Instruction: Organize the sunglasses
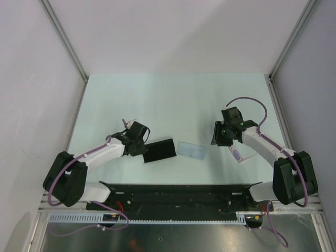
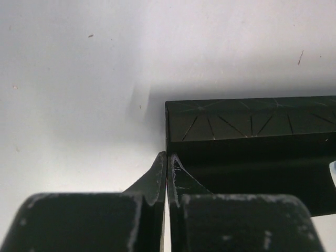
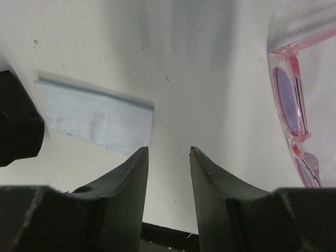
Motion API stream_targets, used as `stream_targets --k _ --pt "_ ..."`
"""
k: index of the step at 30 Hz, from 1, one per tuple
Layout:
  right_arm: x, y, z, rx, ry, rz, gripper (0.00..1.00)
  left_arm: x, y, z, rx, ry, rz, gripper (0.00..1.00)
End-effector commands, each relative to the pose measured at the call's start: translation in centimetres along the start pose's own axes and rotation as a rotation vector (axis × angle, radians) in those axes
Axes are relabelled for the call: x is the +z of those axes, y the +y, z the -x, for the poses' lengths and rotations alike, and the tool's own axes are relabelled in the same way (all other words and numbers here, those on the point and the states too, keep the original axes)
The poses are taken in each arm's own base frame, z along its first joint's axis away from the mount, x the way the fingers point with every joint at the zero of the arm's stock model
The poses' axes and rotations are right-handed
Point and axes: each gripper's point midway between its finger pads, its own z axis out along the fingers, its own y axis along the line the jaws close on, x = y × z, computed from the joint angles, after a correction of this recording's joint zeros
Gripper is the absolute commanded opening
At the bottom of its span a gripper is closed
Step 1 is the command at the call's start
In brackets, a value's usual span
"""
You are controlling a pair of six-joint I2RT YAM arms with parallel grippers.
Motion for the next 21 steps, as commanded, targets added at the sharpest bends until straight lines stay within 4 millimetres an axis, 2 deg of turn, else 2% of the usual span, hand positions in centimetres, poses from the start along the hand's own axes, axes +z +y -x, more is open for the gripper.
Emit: stream_targets --k 1,3,5,6,7,10,15,18,19,21 --pt "0.0 0.0 0.2 0.000 -0.010 -0.004 0.43 0.9 0.4 2.2 0.086 -0.057 0.036 0.00" --pt "-0.1 -0.1 0.1 -0.001 -0.008 -0.004 0.43 1.0 0.4 2.4 0.099 -0.056 0.042 0.02" --pt "-0.1 -0.1 0.1 -0.001 -0.008 -0.006 0.43 0.8 0.2 2.8 0.098 -0.067 0.035 0.13" --pt "-0.2 0.0 0.2 -0.002 -0.012 -0.004 0.43 0.7 0.2 2.9 0.097 -0.068 0.028 0.19" --pt "-0.1 0.0 0.1 0.000 -0.007 -0.003 0.43 0.5 0.1 3.1 0.094 -0.071 0.022 0.33" --pt "0.0 0.1 0.1 0.006 -0.005 0.004 0.43 0.1 -0.3 3.5 0.097 -0.081 0.001 0.50" --pt "-0.1 0.2 0.1 0.022 -0.008 0.000 0.43 -1.3 -1.0 4.7 0.087 -0.116 -0.040 0.54" --pt "-0.1 -0.1 0.1 0.042 -0.013 -0.023 0.44 -3.1 -2.6 6.3 0.073 -0.161 -0.106 0.53" --pt "-0.1 -0.1 0.1 0.042 -0.015 -0.031 0.44 -4.4 -3.8 7.8 0.080 -0.202 -0.146 0.53" --pt "0.0 -0.1 -0.1 0.057 -0.014 -0.040 0.44 -5.9 -5.1 9.2 0.089 -0.241 -0.185 0.54"
